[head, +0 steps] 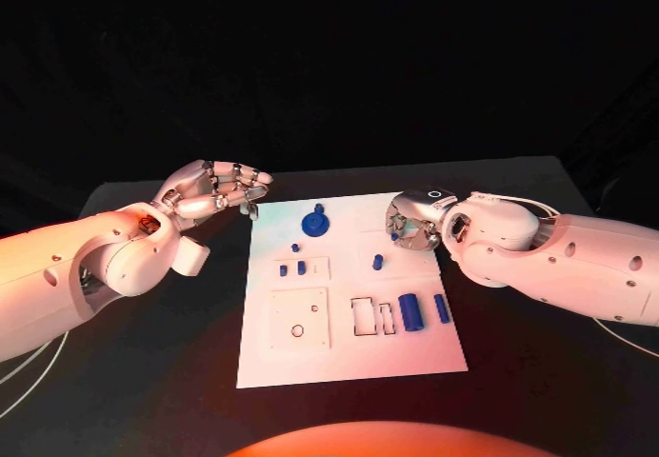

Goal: Assemble the parts on the task board

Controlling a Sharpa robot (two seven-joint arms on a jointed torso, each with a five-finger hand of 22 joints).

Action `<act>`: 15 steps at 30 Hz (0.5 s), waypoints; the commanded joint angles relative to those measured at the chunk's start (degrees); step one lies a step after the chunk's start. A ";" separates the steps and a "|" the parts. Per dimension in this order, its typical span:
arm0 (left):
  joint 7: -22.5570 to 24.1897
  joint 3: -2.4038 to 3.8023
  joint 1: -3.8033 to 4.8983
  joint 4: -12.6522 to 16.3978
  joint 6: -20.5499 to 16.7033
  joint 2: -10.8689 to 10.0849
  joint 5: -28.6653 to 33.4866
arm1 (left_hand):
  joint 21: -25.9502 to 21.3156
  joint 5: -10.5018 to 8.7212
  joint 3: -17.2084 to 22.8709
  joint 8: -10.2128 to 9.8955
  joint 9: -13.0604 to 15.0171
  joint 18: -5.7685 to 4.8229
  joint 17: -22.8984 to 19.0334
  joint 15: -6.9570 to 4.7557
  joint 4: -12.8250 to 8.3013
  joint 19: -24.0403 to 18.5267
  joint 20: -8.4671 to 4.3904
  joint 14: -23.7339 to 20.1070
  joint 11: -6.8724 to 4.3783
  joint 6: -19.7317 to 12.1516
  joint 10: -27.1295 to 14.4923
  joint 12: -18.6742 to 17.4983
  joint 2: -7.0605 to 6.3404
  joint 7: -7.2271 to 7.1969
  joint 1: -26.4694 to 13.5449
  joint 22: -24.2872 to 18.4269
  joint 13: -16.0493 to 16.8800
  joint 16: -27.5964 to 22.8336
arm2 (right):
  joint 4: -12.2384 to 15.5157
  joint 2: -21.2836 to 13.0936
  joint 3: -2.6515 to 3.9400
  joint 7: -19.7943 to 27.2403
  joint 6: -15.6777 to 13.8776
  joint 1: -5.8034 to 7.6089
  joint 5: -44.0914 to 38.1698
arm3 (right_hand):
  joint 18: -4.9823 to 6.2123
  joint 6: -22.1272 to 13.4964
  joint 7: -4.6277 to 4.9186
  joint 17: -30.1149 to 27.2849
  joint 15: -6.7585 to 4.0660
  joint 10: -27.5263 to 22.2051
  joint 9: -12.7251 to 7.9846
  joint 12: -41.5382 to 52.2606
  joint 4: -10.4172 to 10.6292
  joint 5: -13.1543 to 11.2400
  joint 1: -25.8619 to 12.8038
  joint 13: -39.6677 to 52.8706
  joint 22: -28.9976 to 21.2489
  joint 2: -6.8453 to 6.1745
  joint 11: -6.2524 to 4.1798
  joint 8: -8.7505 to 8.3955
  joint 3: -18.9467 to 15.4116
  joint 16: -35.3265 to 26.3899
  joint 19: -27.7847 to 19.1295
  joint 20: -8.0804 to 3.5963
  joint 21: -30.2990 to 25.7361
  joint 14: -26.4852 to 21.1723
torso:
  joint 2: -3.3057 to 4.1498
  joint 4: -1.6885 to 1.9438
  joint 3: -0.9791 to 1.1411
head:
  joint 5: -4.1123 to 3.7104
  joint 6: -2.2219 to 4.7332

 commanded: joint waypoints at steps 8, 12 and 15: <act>0.48 0.04 0.01 0.25 0.93 0.02 0.07 | -0.42 0.19 -0.31 0.26 -0.09 0.87 0.07 0.39 0.10 0.65 -0.04 0.12 -0.05 -0.32 0.37 -0.48 0.43 0.83 0.60 -0.16 -0.19 -0.31 | -1.01 1.21 -0.24 -1.16 0.73 -1.24 -1.09 | -1.30 1.03 -0.11 0.15 -0.43 0.83 0.70 -0.33 -0.64 -0.66 -0.44 0.02 1.71 1.92 -0.24 0.52 2.79 0.68 0.25 -0.09 1.31 3.39 | -0.03 0.04 -0.05 | -0.06 0.00; 0.53 0.04 0.01 0.31 0.83 0.02 -0.10 | -0.44 0.19 -0.28 0.26 -0.10 0.87 0.07 0.39 0.10 0.69 -0.05 0.12 -0.05 -0.33 0.39 -0.52 0.49 0.83 0.68 -0.18 -0.23 -0.32 | -1.16 1.50 -0.24 -1.35 0.96 -1.43 -1.10 | -1.56 1.49 -0.11 0.52 -0.54 1.24 1.32 -0.31 -2.28 -0.37 0.15 0.04 3.61 2.66 -0.36 0.97 4.29 1.16 0.56 -0.19 2.87 3.47 | -0.06 0.07 -0.11 | -0.12 -0.03; 0.58 0.04 0.01 0.37 0.81 0.01 -0.17 | -0.47 0.21 -0.20 0.26 -0.13 0.87 0.07 0.37 0.06 0.78 -0.07 0.15 -0.05 -0.34 0.44 -0.64 0.64 0.84 0.92 -0.23 -0.33 -0.34 | -1.17 1.57 -0.25 -1.45 1.42 -1.52 -1.11 | -1.67 1.60 0.08 0.77 -0.59 1.61 1.89 -0.33 -4.37 1.21 0.52 0.03 4.70 2.84 -0.26 1.22 6.19 1.58 0.52 -0.31 3.75 3.54 | -0.04 0.10 -0.13 | -0.13 0.04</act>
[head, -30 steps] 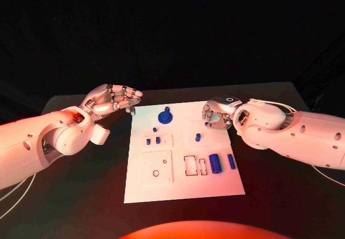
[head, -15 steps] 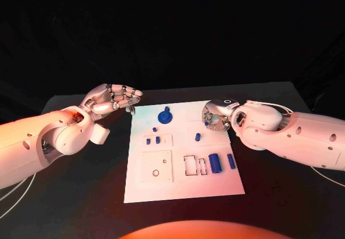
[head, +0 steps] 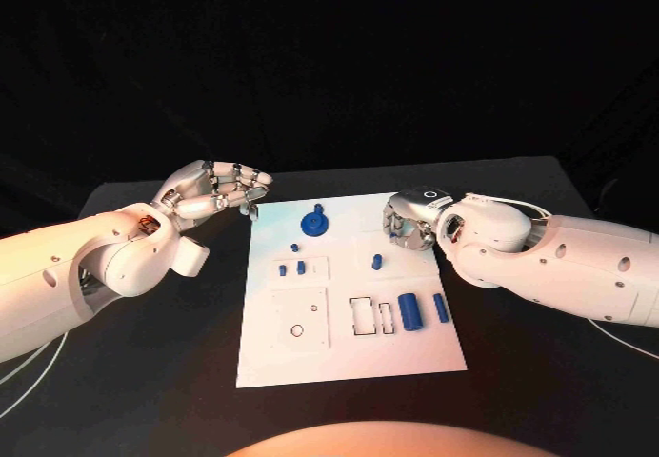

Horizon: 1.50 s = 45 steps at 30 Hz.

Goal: Assemble the parts on the task board

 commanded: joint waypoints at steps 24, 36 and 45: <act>0.66 0.04 0.01 0.02 0.41 -0.01 -0.28 | -0.28 0.21 -0.11 0.25 -0.11 0.88 0.07 0.36 -0.02 0.50 -0.10 0.18 -0.03 -0.39 0.48 -0.58 0.32 0.87 0.77 -0.11 -0.21 -0.38 | 1.89 -1.31 -0.42 -1.15 -8.00 -0.97 -2.03 | -2.50 1.46 0.09 0.67 -0.57 2.39 2.28 -0.23 -7.68 4.92 -3.28 -0.14 10.06 0.32 -0.52 0.80 6.97 1.71 2.12 -0.11 8.52 3.45 | -0.01 -0.09 0.02 | 0.13 0.33; 0.74 0.04 0.01 -0.29 0.24 0.06 -0.24 | -0.30 0.21 -0.12 0.22 -0.13 0.88 0.06 0.37 -0.02 0.54 -0.11 0.19 -0.01 -0.45 0.45 -0.67 0.31 0.89 0.82 -0.13 -0.27 -0.39 | 5.10 -3.50 -0.08 0.69 -12.89 -0.27 -0.32 | -2.72 1.51 0.12 0.71 -0.55 2.52 2.45 -0.23 -7.97 4.59 -3.75 -0.16 11.26 0.37 -0.51 0.81 7.21 1.82 2.54 -0.06 9.57 3.45 | -0.02 -0.09 0.08 | 0.20 0.55; 0.82 0.03 0.00 -0.36 0.14 0.30 -0.23 | -0.30 0.21 -0.12 0.20 -0.15 0.88 0.06 0.38 -0.01 0.56 -0.11 0.20 0.01 -0.49 0.44 -0.72 0.32 0.91 0.84 -0.14 -0.30 -0.40 | 9.71 -4.38 -0.03 2.11 -14.67 -0.05 1.22 | -2.76 1.52 0.16 0.73 -0.56 2.57 2.49 -0.23 -8.06 4.50 -3.86 -0.16 11.49 0.40 -0.48 0.81 7.28 1.86 2.61 -0.04 9.76 3.45 | 0.03 -0.04 0.16 | 0.66 0.61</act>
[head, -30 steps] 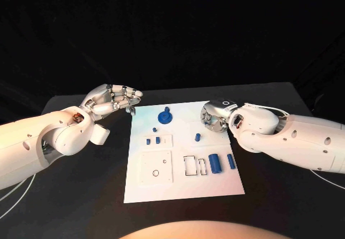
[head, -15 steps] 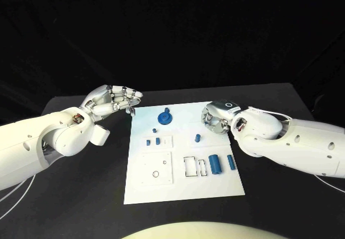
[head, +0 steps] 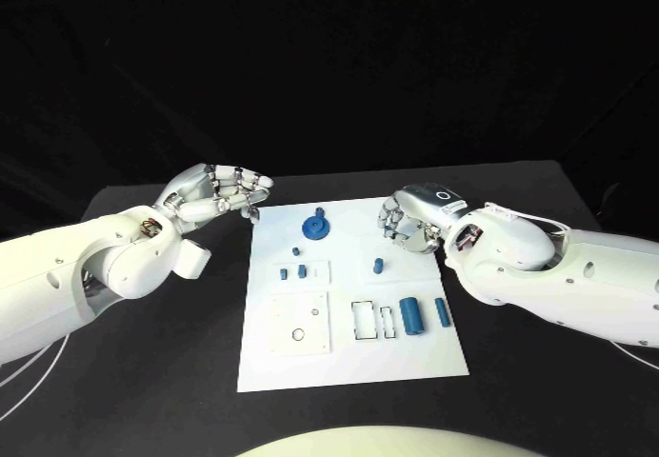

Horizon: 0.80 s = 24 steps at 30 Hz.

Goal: Assemble the parts on the task board

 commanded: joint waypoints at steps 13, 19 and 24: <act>0.82 -0.04 -0.11 0.33 -0.46 0.92 0.03 | -0.33 0.25 -0.08 0.18 -0.08 0.86 0.07 0.39 0.03 0.42 0.10 0.20 0.04 -0.36 0.43 -0.27 0.19 0.74 0.67 -0.08 -0.17 -0.22 | 7.90 2.60 0.02 3.85 -3.21 -2.31 1.37 | -1.14 0.28 0.24 -0.13 -0.37 1.35 0.11 0.17 -2.52 -0.15 0.07 -0.05 0.05 0.71 -1.00 0.11 2.23 0.29 0.33 0.20 0.27 3.61 | 0.00 0.11 -0.11 | 2.62 -0.47; 0.19 -0.14 -0.12 1.23 -1.05 0.92 -0.24 | -0.34 0.27 -0.06 0.17 -0.10 0.86 0.06 0.40 0.04 0.44 0.09 0.20 0.05 -0.37 0.43 -0.31 0.24 0.76 0.70 -0.09 -0.20 -0.23 | 7.53 4.85 -0.01 4.97 -3.66 -4.55 1.25 | -1.11 0.21 0.34 -0.27 -0.33 1.31 0.15 0.14 -2.69 -0.14 0.00 -0.08 -0.02 0.76 -0.91 0.06 2.37 0.24 0.26 0.25 0.20 3.58 | 0.10 0.02 -0.16 | 3.84 -0.96; 0.08 -0.19 -0.13 1.72 -1.12 1.06 -0.16 | -0.34 0.27 -0.06 0.17 -0.10 0.86 0.06 0.40 0.04 0.44 0.09 0.20 0.05 -0.37 0.43 -0.31 0.24 0.76 0.70 -0.09 -0.20 -0.23 | 6.76 6.30 -0.11 5.46 -3.61 -6.36 0.86 | -1.11 0.21 0.34 -0.27 -0.33 1.31 0.15 0.14 -2.69 -0.14 0.00 -0.08 -0.02 0.76 -0.91 0.06 2.37 0.24 0.26 0.25 0.20 3.58 | 0.05 0.23 -0.34 | 4.78 -1.63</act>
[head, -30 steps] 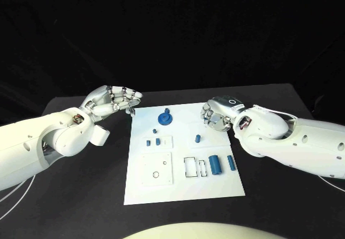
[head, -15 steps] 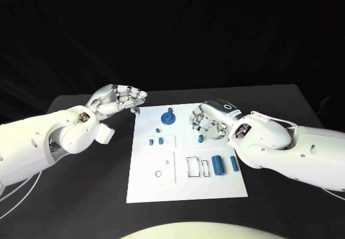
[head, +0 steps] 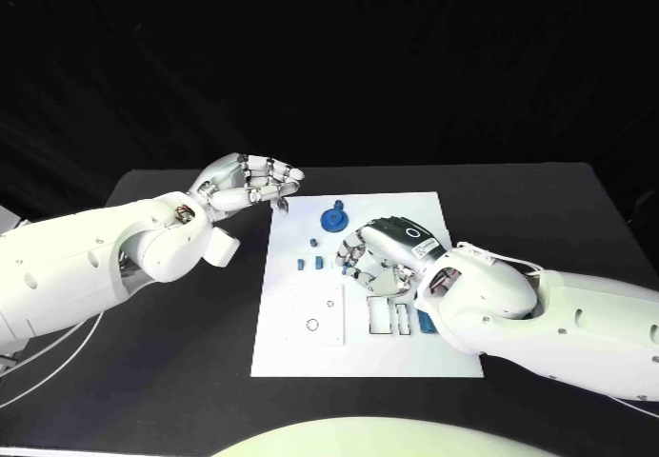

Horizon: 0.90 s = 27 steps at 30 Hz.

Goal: Assemble the parts on the task board

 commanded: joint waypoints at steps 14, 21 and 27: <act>-0.04 -0.06 0.00 0.55 -0.38 0.91 0.16 | -0.38 0.24 -0.11 0.16 -0.08 0.85 0.06 0.22 0.09 0.46 0.10 -0.03 0.08 -0.42 0.43 -0.38 -0.02 0.79 0.46 -0.08 -0.12 -0.27 | -3.43 4.31 -0.37 1.92 0.47 -4.00 -2.04 | -1.11 0.17 0.45 -0.07 -0.31 1.28 0.14 0.37 -1.08 0.33 -0.18 0.06 -0.01 0.71 -0.85 0.09 0.72 0.26 0.23 0.30 0.20 3.55 | 0.01 -0.02 0.04 | 2.91 -1.70; -0.13 -0.07 0.01 0.54 -0.20 1.12 0.24 | -0.39 0.24 -0.12 0.16 -0.08 0.85 0.05 0.22 0.11 0.47 0.11 -0.03 0.08 -0.41 0.44 -0.39 -0.02 0.79 0.46 -0.09 -0.14 -0.28 | -4.70 4.95 -0.43 1.98 0.60 -4.74 -2.24 | -1.11 0.17 0.45 -0.07 -0.31 1.28 0.14 0.37 -1.08 0.33 -0.18 0.06 -0.01 0.71 -0.85 0.09 0.72 0.26 0.23 0.30 0.20 3.55 | 0.04 0.03 0.07 | 3.92 -2.42; -0.20 -0.07 0.01 0.55 -0.13 1.22 0.25 | -0.39 0.24 -0.12 0.16 -0.08 0.85 0.05 0.22 0.11 0.47 0.11 -0.03 0.08 -0.41 0.44 -0.39 -0.02 0.79 0.46 -0.09 -0.14 -0.28 | -4.91 5.24 -0.45 1.86 1.43 -5.25 -2.45 | -1.11 0.15 0.51 0.00 -0.26 1.26 0.19 0.37 -1.20 0.20 -0.28 0.04 0.07 0.75 -0.80 0.08 0.77 0.31 0.23 0.34 0.25 3.55 | 0.03 0.03 0.04 | 4.34 -2.85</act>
